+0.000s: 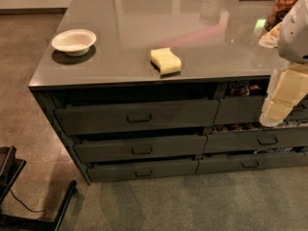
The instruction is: Open bottom drawer
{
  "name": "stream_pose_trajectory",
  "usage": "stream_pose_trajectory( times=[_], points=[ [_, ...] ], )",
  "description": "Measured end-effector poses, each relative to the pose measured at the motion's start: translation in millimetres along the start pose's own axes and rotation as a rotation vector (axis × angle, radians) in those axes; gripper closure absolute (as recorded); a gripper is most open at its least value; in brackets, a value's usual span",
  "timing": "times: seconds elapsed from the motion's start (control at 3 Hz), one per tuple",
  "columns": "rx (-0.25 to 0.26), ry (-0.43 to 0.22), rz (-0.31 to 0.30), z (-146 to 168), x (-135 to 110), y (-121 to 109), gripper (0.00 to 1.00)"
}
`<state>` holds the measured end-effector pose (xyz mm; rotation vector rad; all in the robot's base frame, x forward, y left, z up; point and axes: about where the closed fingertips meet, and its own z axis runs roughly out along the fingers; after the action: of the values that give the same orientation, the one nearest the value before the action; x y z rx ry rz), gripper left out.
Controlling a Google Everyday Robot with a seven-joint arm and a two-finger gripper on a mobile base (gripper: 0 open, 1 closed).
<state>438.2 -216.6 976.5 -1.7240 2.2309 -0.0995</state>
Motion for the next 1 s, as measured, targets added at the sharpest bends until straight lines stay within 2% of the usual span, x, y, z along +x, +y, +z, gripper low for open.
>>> stream_pose_trajectory(
  times=[0.33,0.67,1.0],
  points=[
    [0.0,0.0,0.0,0.0,0.0,0.0,0.0],
    [0.004,-0.008,-0.001,6.3,-1.2,1.2,0.19],
    [-0.028,-0.03,-0.006,46.9,-3.5,13.6,0.42]
  ],
)
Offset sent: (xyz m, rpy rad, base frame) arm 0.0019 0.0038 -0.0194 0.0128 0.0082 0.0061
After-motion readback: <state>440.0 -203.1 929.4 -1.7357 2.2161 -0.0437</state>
